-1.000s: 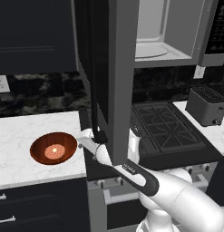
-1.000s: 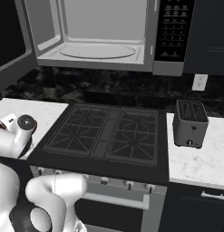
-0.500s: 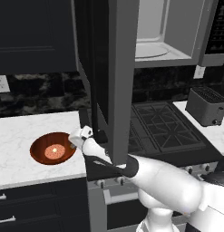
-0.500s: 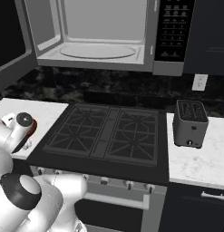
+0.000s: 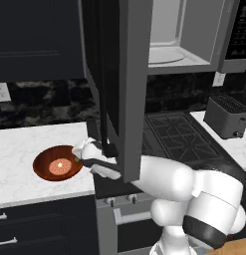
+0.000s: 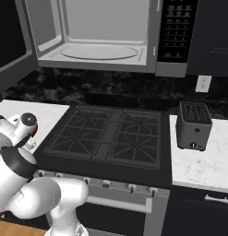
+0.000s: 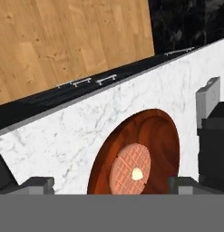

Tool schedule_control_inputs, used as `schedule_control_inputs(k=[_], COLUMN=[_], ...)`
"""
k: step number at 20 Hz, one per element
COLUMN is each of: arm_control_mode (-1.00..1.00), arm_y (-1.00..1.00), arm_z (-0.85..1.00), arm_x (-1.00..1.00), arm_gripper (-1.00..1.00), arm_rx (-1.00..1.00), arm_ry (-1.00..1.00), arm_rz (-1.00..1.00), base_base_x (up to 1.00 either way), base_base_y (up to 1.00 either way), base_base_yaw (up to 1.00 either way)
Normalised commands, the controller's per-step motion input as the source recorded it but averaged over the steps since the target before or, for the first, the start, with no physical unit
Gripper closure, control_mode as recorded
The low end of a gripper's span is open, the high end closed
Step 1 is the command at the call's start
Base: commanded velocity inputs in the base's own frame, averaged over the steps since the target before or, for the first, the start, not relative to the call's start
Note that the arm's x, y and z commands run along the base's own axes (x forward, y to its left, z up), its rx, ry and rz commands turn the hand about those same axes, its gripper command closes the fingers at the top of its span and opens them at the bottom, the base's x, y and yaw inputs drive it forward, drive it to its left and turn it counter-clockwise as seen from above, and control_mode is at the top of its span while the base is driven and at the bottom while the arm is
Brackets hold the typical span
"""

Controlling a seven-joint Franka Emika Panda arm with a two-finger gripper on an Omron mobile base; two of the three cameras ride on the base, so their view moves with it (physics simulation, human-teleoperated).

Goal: Open the microwave, place the bowl with waffle inside the microwave, then close the microwave door and turn it on.

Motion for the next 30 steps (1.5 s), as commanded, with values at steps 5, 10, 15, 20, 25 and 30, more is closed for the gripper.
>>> schedule_control_inputs(k=[5,10,15,20,25,30], arm_control_mode=[-1.00,-1.00,-1.00,-1.00,-1.00,-1.00], arm_y=[0.05,0.19,0.25,0.24,0.27,0.28], arm_z=[-0.33,-0.25,-0.23,-0.25,-0.26,-0.25], arm_x=[0.34,0.29,0.29,0.28,0.28,0.29], arm_gripper=[-1.00,-1.00,-1.00,-1.00,1.00,1.00], arm_rx=[-0.04,-0.04,-0.03,-0.03,-0.03,-0.03], arm_ry=[0.00,0.00,0.01,0.00,0.00,0.01], arm_rz=[0.00,0.00,0.00,0.00,0.00,0.00], base_base_x=[0.00,0.00,0.00,0.00,0.00,0.00], base_base_y=[0.00,0.00,0.00,0.00,0.00,0.00], base_base_yaw=[0.00,0.00,0.00,0.00,0.00,0.00])
